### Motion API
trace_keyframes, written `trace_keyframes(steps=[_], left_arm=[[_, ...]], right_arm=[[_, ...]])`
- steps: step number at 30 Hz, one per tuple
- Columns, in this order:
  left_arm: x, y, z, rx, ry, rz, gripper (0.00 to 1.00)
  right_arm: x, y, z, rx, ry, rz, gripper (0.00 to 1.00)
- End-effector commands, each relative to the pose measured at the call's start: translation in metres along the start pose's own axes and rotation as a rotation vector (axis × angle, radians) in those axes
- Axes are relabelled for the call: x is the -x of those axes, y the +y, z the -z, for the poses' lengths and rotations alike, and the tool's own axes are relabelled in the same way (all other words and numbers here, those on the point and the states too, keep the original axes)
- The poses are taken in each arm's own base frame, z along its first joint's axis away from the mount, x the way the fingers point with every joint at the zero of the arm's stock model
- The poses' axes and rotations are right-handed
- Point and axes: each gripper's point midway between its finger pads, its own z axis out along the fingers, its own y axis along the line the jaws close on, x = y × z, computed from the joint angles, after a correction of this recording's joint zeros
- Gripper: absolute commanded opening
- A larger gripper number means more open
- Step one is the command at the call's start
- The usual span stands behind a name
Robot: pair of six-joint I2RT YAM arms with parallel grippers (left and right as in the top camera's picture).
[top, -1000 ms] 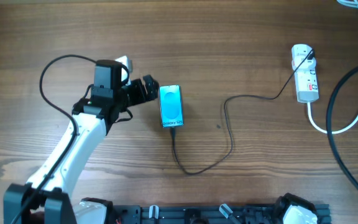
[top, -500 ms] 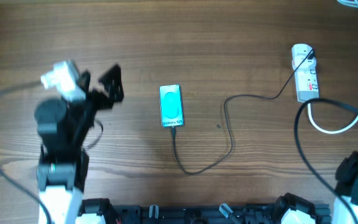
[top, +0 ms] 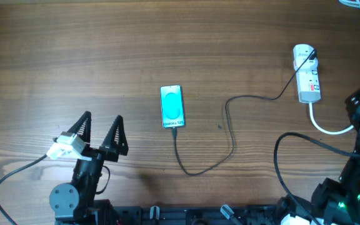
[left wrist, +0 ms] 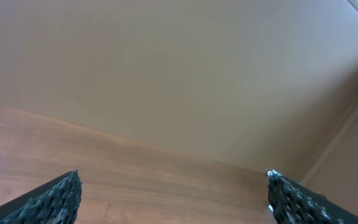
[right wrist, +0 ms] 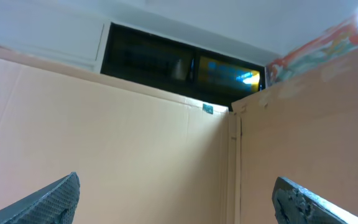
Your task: Plug charger to phone and switch on socket
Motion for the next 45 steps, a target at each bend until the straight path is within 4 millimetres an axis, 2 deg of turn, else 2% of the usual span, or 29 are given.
trace_keyframes(steps=[1, 4, 6, 9, 11, 12, 15, 16, 18, 20, 24, 25, 28, 31, 34, 35, 37, 38, 39, 45], left_arm=[[-0.005, 0.004, 0.001, 0.012, 0.006, -0.004, 1.0], [-0.005, 0.004, 0.0, 0.011, 0.006, -0.004, 1.0], [0.001, 0.001, 0.0, 0.0, -0.016, -0.01, 1.0], [0.013, -0.005, 0.001, -0.025, -0.064, -0.025, 1.0], [0.008, -0.002, 0.0, -0.022, -0.059, -0.023, 1.0], [0.002, 0.001, -0.001, -0.017, -0.048, -0.02, 1.0], [-0.02, 0.012, -0.003, -0.001, -0.005, -0.007, 1.0], [-0.023, 0.013, -0.004, -0.003, -0.006, -0.007, 1.0], [-0.021, 0.012, -0.004, -0.009, -0.017, -0.01, 1.0], [-0.02, 0.012, -0.004, -0.01, -0.021, -0.012, 1.0], [-0.032, 0.018, -0.005, 0.001, 0.0, -0.005, 1.0], [-0.034, 0.019, -0.005, 0.004, 0.005, -0.004, 1.0], [-0.037, 0.021, -0.005, 0.008, 0.013, -0.001, 1.0], [-0.055, 0.03, -0.004, 0.043, 0.084, 0.02, 1.0], [-0.077, 0.04, 0.0, 0.088, 0.172, 0.046, 1.0], [-0.079, 0.041, 0.0, 0.092, 0.18, 0.049, 1.0], [-0.079, 0.041, 0.0, 0.093, 0.181, 0.049, 1.0], [-0.079, 0.041, 0.0, 0.093, 0.181, 0.049, 1.0], [-0.079, 0.041, 0.0, 0.093, 0.181, 0.049, 1.0], [-0.079, 0.04, 0.0, 0.09, 0.182, 0.049, 1.0]], right_arm=[[0.011, -0.001, 0.008, -0.009, -0.032, 0.005, 1.0], [0.02, -0.002, 0.008, -0.01, -0.071, 0.007, 0.99], [0.048, -0.004, 0.013, -0.021, -0.182, 0.019, 1.0], [0.073, -0.007, 0.027, -0.037, -0.256, 0.039, 1.0], [0.082, -0.006, 0.041, -0.038, -0.291, 0.041, 1.0], [0.079, -0.005, 0.048, -0.038, -0.294, 0.041, 1.0], [0.044, -0.002, 0.071, -0.037, -0.255, 0.039, 1.0], [0.025, 0.0, 0.082, -0.036, -0.232, 0.037, 1.0], [0.001, 0.002, 0.093, -0.035, -0.201, 0.034, 1.0], [-0.012, 0.003, 0.1, -0.034, -0.186, 0.033, 1.0], [-0.058, 0.005, 0.112, -0.031, -0.106, 0.027, 1.0], [-0.065, 0.006, 0.111, -0.025, -0.077, 0.024, 1.0], [-0.069, 0.006, 0.111, -0.025, -0.058, 0.023, 1.0], [-0.092, 0.007, 0.111, -0.02, 0.033, 0.015, 1.0], [-0.141, 0.009, 0.117, -0.012, 0.234, 0.0, 1.0], [-0.161, 0.01, 0.123, -0.008, 0.321, -0.007, 1.0], [-0.204, 0.013, 0.142, 0.0, 0.51, -0.022, 1.0], [-0.231, 0.016, 0.159, 0.006, 0.64, -0.032, 1.0], [-0.245, 0.017, 0.171, 0.005, 0.716, -0.038, 1.0], [-0.246, 0.017, 0.172, 0.006, 0.723, -0.038, 1.0]])
